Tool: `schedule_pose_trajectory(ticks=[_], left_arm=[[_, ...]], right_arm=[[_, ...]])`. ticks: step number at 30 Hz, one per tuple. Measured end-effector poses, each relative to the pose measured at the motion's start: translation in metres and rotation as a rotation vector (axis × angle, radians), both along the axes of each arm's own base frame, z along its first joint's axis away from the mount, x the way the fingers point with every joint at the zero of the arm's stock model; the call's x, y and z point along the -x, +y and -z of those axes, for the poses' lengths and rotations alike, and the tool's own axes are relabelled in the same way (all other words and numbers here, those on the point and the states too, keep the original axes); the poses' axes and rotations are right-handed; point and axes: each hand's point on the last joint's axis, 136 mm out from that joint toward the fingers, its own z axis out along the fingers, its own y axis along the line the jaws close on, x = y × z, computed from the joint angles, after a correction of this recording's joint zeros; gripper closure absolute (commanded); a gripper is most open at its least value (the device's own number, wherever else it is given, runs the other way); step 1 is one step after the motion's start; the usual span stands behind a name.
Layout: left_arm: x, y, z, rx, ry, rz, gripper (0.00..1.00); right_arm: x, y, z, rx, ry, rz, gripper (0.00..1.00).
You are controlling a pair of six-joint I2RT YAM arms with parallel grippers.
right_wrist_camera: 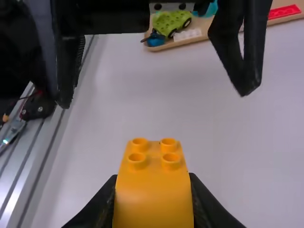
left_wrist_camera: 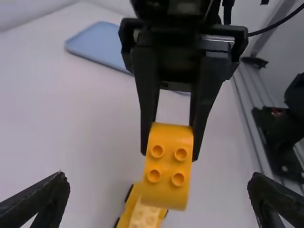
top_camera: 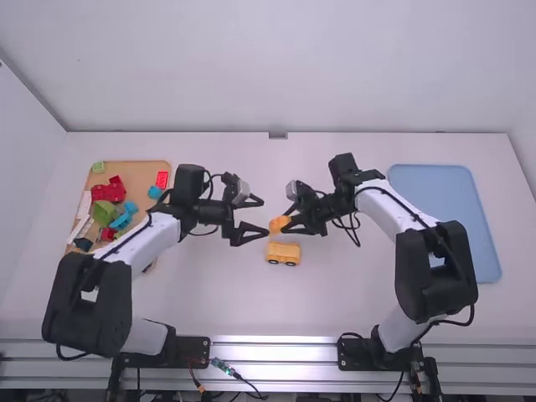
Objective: Assemble lego blocks to make yellow taxi
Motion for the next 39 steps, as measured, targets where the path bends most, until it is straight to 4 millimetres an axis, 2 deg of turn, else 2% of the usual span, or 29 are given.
schedule_pose_trajectory(ticks=[9,11,15,18,21,32,39], left_arm=[[0.010,-0.011,0.003,0.021,0.037,0.053,0.04],[0.011,-0.015,0.006,0.008,0.037,0.058,0.08],[0.012,-0.020,0.010,-0.020,0.031,0.053,0.10],[0.010,-0.020,0.012,-0.031,0.027,0.044,0.11],[0.008,-0.020,0.013,-0.041,0.015,0.033,0.25],[0.007,-0.019,0.017,-0.051,0.029,0.027,0.27],[0.007,-0.019,0.017,-0.050,0.029,0.027,0.36]], right_arm=[[-0.002,0.000,-0.001,-0.007,-0.027,-0.009,0.91],[-0.001,0.000,-0.001,-0.008,-0.029,-0.010,0.91],[-0.001,0.000,-0.001,-0.010,-0.028,-0.011,0.92],[-0.001,0.000,-0.001,-0.011,-0.028,-0.012,0.92],[0.000,0.001,-0.003,-0.021,-0.026,-0.014,0.92],[0.000,0.002,-0.006,-0.039,-0.021,-0.016,0.92],[0.001,0.003,-0.007,-0.050,-0.014,-0.018,0.93]])
